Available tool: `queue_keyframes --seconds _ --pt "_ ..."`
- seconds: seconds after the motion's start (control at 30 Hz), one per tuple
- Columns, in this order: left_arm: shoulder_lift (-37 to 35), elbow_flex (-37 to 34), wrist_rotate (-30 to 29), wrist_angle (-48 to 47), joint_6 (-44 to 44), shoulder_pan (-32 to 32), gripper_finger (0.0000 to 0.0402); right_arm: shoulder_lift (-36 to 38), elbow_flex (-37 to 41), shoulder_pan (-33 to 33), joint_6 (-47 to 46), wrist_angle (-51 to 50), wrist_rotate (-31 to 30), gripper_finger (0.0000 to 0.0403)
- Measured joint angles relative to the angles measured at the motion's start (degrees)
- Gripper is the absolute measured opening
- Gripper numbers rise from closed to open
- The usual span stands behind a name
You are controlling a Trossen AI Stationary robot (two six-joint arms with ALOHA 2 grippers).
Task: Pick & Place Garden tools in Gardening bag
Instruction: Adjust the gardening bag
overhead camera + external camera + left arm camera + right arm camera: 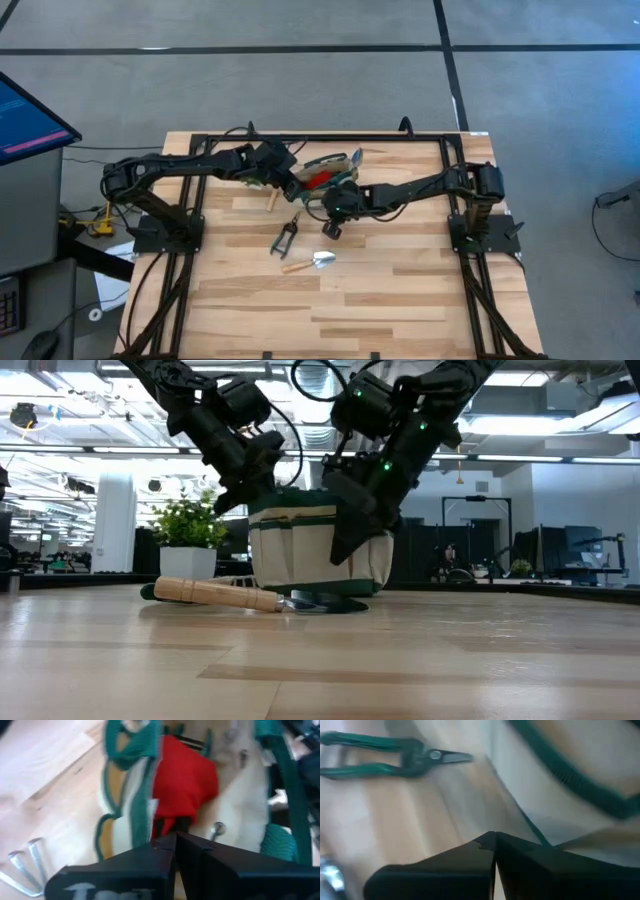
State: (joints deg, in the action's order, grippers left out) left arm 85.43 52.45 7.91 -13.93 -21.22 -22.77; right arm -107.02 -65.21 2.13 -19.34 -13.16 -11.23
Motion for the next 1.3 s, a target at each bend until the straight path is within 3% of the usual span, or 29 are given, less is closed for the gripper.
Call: queue_keyframes --seconds 0.27,0.57,1.0,1.3 --pt "0.0 0.0 1.6 0.5 -1.8 3.2 0.0001 -0.1 0.0 2.9 -0.1 -0.7 -4.1 0.0000" --pt "0.0 0.0 1.6 3.8 -4.9 7.7 0.0001 0.1 0.0 7.4 2.3 -3.5 -3.9 0.0000" --pt "-4.4 -0.1 -0.8 10.0 -5.9 6.6 0.0001 13.0 0.0 6.5 4.9 -17.0 -2.1 0.0000" --pt "-12.3 0.1 -12.6 6.1 -0.3 4.7 0.0001 22.0 0.0 3.4 2.5 -21.3 -2.5 0.0000"
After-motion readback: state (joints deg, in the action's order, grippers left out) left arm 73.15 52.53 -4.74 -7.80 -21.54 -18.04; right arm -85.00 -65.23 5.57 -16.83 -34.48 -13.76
